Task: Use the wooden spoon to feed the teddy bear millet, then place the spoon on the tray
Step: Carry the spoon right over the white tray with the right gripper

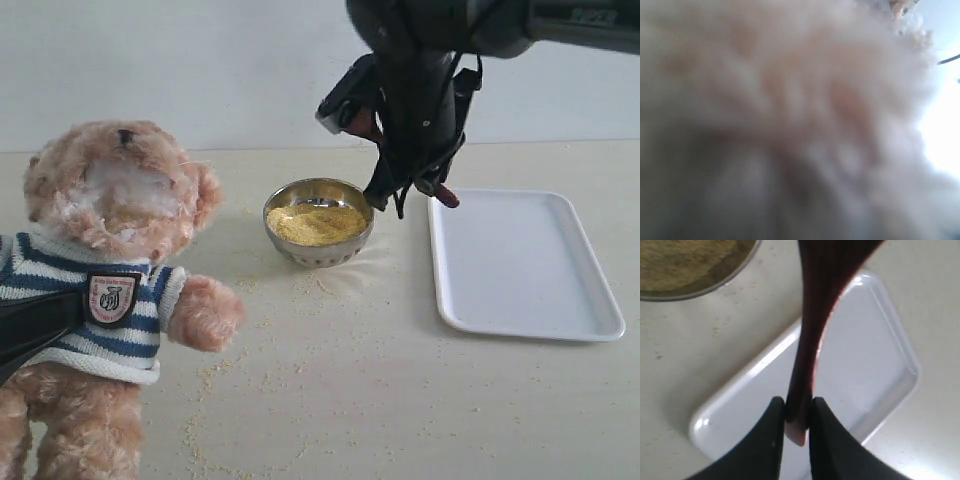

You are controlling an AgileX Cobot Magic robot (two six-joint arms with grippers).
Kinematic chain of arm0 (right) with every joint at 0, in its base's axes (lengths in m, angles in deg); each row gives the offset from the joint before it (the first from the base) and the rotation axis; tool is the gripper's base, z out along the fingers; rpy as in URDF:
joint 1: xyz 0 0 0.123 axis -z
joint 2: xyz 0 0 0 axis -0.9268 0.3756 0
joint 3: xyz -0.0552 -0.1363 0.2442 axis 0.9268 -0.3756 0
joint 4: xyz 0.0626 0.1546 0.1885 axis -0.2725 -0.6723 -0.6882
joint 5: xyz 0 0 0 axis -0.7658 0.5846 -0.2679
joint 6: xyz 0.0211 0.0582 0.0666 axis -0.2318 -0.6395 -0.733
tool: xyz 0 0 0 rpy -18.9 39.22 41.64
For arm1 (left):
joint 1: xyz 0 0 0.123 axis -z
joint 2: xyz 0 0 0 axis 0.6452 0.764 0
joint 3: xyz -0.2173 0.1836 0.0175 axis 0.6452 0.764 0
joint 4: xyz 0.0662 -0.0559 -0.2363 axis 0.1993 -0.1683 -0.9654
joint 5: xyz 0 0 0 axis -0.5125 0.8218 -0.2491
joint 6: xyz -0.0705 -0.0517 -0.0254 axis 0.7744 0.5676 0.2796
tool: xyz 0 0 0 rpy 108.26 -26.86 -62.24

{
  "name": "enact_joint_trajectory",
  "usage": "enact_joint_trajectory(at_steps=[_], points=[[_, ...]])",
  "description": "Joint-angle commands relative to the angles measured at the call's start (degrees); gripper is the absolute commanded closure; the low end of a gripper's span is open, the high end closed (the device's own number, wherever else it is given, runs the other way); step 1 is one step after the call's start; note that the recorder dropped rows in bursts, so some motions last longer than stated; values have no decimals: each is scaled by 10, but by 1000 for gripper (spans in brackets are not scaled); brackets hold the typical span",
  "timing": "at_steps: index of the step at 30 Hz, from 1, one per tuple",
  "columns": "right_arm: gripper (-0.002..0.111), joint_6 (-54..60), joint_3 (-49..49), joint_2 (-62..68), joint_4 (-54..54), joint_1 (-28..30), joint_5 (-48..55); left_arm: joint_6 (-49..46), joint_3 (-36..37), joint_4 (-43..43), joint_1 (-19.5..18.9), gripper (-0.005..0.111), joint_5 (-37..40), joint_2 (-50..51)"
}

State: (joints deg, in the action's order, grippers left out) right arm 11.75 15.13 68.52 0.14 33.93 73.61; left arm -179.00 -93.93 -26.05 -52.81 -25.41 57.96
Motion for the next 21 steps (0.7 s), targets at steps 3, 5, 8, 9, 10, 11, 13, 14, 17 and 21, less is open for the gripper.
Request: enact_joint_trajectory(at_steps=[3, 5, 8, 9, 10, 11, 13, 14, 17, 21], points=[[108, 63, 2, -52, -181, 31, 3, 0, -2, -12, -2, 102, 13, 1], [108, 83, 2, -58, -238, 31, 3, 0, -2, -12, -2, 102, 13, 1], [108, 97, 2, -58, -284, 31, 3, 0, -2, -12, -2, 102, 13, 1], [108, 97, 2, -58, -287, 36, 3, 0, -2, -12, -2, 102, 13, 1], [108, 97, 2, -58, -293, 38, 3, 0, -2, -12, -2, 102, 13, 1], [108, 95, 2, -58, -307, 48, 3, 0, -2, -12, -2, 102, 13, 1], [108, 100, 2, -59, -364, 65, 3, 0, -2, -12, -2, 102, 13, 1], [108, 106, 2, -60, -379, 70, 3, 0, -2, -12, -2, 102, 13, 1], [108, 105, -14, -69, -378, 71, 1, 0, -2, -12, -2, 102, 13, 1], [108, 69, -114, -95, -308, 83, -70, 0, -2, -12, -2, 102, 13, 1]])
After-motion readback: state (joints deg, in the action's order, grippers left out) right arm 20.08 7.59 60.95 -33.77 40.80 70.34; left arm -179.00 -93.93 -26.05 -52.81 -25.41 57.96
